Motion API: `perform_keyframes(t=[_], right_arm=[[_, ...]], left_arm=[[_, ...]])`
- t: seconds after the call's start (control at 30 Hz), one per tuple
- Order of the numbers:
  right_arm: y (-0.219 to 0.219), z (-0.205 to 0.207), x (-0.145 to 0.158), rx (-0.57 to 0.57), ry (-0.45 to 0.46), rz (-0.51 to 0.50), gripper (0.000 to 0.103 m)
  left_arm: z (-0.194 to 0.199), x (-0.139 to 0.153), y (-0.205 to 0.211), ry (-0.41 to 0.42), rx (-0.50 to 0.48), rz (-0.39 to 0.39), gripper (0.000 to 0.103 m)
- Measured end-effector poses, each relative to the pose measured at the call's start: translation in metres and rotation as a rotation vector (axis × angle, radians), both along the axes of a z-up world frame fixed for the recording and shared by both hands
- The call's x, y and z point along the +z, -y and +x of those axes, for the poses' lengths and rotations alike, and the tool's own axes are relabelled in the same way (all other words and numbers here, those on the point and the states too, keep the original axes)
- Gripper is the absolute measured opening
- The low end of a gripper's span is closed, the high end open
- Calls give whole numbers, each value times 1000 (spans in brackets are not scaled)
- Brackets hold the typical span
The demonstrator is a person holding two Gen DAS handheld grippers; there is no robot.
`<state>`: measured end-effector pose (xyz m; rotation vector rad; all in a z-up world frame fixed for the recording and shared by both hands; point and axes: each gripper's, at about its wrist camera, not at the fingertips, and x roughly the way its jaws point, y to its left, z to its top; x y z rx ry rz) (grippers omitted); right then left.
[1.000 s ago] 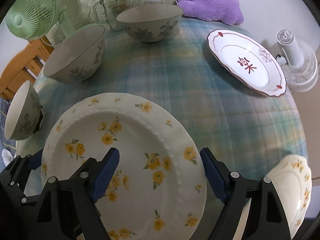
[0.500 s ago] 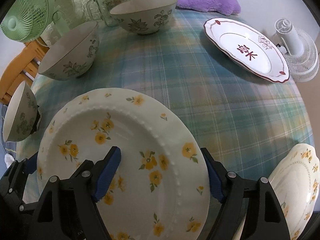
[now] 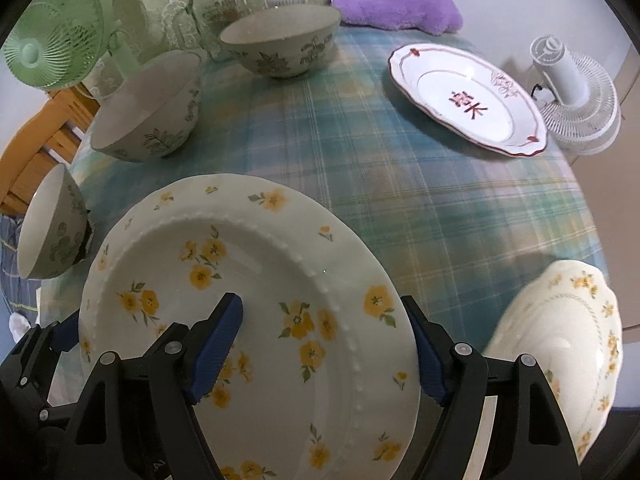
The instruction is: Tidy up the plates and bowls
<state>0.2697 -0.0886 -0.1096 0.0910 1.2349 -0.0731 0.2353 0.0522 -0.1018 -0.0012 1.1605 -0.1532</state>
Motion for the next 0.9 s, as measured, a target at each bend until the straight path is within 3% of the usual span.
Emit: perform_keyframes(t=[0.53, 0.9], right_arm=[[-7, -82, 53, -102, 64, -55, 80], [16, -104, 70, -102, 108, -48, 80]], left_arm=[[-64, 37, -8, 46, -77, -58, 86], [-82, 52, 21, 81, -68, -54, 86]])
